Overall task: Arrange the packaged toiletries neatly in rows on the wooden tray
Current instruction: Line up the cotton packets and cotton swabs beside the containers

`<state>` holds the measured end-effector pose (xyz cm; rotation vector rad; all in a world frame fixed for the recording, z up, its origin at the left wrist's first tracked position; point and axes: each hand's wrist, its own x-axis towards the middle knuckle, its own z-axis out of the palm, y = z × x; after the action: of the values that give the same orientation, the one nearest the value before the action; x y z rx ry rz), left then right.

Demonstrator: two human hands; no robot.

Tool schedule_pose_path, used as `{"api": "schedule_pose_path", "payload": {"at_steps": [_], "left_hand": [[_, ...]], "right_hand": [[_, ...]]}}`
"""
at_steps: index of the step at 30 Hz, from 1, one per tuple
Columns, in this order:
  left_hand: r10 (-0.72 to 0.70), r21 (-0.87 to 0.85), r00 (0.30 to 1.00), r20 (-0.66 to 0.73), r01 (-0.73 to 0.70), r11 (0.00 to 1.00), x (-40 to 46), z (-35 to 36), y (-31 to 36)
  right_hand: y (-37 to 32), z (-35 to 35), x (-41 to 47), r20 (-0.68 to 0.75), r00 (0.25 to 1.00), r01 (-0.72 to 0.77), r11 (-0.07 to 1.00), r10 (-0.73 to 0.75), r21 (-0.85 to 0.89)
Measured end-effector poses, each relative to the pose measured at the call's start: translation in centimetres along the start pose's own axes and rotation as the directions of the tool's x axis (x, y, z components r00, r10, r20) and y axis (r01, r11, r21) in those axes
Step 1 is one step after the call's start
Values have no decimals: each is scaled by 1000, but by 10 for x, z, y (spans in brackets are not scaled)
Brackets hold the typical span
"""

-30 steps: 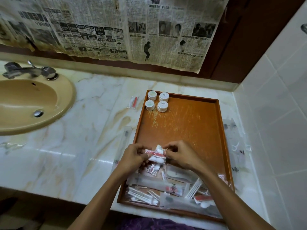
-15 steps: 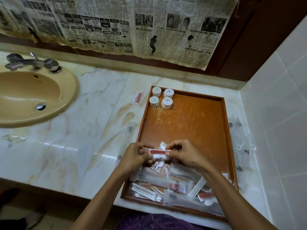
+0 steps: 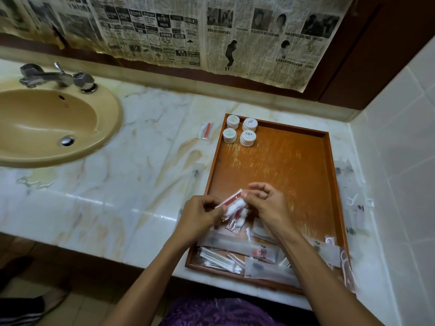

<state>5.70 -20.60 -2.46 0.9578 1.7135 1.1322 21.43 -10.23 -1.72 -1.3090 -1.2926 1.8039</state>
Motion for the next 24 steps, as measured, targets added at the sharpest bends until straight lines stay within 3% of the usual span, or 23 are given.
{"api": "schedule_pose_path", "payload": {"at_steps": [3,8,13,24], "left_hand": [[-15,3,993,-119,15,1000,0,0,-4],[-47,1,993,-105,47,999,-3,-4,-4],[55,78,995,-83,-48,996,-7,-9,1],[-75,-12,995,-68,74,997,-1,-11,-6]], "right_hand": [[8,10,-6,31,997,-65,997,64,35],[17,17,-9,92,994,-43,996,50,-80],[15,21,-5,150,989,35,980,-5,-196],[12,24,-9,191,980,-4,968,53,-250]]}}
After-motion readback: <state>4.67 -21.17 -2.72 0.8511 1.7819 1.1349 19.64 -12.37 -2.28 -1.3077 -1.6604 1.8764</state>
